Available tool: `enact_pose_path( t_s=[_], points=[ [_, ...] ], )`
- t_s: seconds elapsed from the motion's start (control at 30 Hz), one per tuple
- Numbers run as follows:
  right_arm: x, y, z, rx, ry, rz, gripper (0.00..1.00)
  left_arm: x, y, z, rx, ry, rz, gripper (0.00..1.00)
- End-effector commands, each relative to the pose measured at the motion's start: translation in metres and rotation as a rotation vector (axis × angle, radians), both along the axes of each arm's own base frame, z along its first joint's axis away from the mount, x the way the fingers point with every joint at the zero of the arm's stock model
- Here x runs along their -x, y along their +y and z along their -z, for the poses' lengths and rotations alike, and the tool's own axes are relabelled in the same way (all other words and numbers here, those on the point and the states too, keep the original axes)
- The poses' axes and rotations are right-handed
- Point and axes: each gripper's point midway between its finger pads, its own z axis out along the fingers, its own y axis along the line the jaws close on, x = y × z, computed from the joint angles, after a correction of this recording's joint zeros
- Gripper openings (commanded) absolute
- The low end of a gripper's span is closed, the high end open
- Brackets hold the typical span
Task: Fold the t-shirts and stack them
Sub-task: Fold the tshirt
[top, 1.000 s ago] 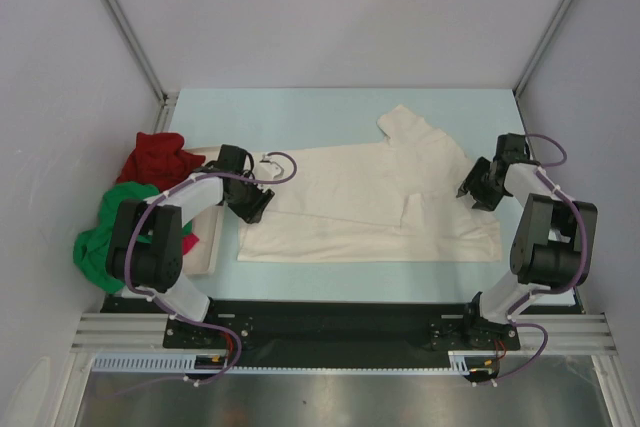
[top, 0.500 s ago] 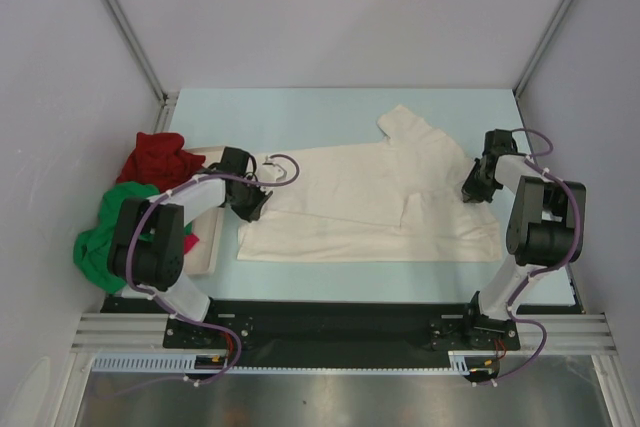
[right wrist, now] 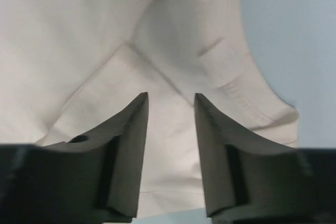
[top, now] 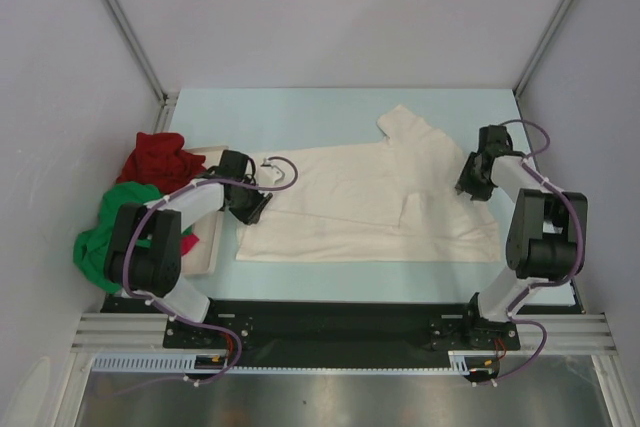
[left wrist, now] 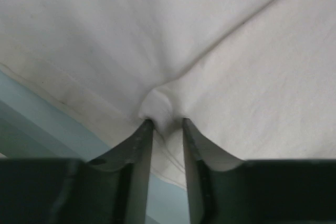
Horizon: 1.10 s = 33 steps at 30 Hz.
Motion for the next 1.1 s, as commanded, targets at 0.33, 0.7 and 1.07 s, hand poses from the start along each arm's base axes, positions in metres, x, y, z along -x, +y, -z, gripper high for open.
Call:
enact_pose_path(
  t_s=[0.33,0.7,1.07],
  points=[
    [-0.070,0.120,-0.086,0.112,-0.203,-0.444,0.63,-0.048,0.004,-0.081,0.018,-0.210,-0.124,0.72],
    [-0.238,0.098,-0.070,0.034,-0.268,-0.398,0.65,-0.172,0.015,-0.112,0.015,-0.329,-0.379,0.75],
    [-0.285,0.105,-0.023,-0.012,-0.338,-0.401,0.69,-0.214,0.038,-0.071,0.070,-0.205,-0.469,0.73]
  ],
)
